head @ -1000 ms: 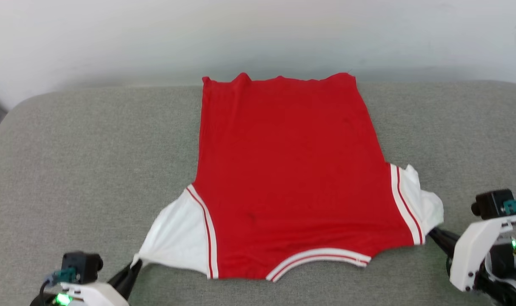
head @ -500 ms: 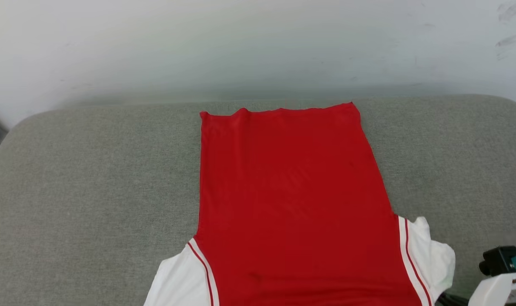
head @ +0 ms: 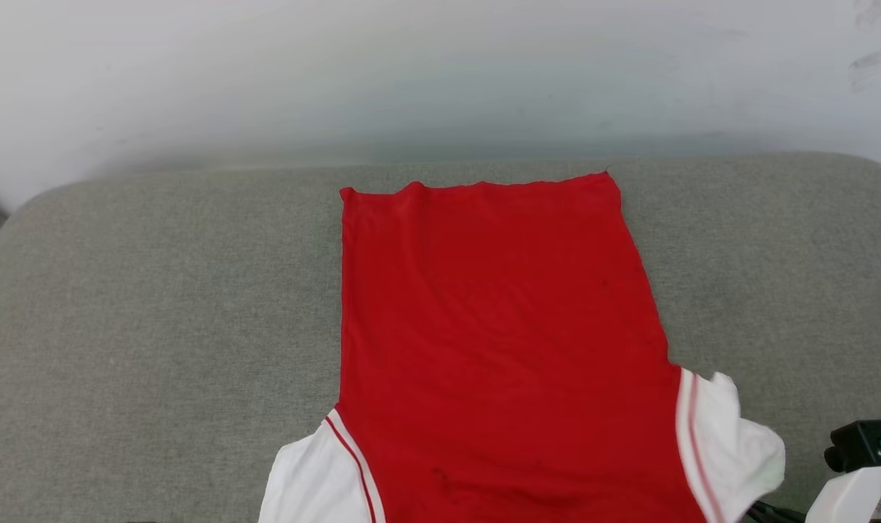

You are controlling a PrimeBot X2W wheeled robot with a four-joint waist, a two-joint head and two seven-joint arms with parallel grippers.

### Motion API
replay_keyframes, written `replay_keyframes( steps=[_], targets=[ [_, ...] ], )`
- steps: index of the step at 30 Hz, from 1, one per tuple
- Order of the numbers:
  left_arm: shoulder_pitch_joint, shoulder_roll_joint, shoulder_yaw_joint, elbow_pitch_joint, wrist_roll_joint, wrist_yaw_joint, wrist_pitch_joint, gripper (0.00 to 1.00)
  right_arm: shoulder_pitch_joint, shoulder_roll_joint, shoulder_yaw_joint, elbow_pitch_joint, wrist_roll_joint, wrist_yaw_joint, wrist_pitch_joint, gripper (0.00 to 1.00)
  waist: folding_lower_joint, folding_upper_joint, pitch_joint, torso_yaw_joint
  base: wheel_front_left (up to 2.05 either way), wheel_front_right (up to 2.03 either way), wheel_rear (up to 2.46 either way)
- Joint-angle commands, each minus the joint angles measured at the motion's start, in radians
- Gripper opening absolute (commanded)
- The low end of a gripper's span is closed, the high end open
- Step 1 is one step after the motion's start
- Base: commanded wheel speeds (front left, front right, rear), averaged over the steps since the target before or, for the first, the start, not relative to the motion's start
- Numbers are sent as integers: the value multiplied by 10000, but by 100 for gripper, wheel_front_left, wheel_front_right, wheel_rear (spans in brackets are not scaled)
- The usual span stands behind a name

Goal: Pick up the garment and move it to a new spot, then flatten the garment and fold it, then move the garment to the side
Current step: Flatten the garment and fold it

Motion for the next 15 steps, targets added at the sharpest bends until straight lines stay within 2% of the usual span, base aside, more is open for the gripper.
replay_keyframes(
  steps=[1,10,15],
  targets=[
    [-124,2,2,-61,59,31,25,0,5,-11,-40,-68,-39,-11,94,100,0,0,75,39,0,0,0],
    [-464,90,-151,-1270,263,256,481,0,-974,-124,-1163,-1643,-162,-8,1834,100,0,0,884,566,0,0,0],
    [-668,245,-227,-2237,465,484,763,0,-2559,305,-1802,-2112,-539,-8,3656,100,0,0,1470,984,0,0,0]
  ],
)
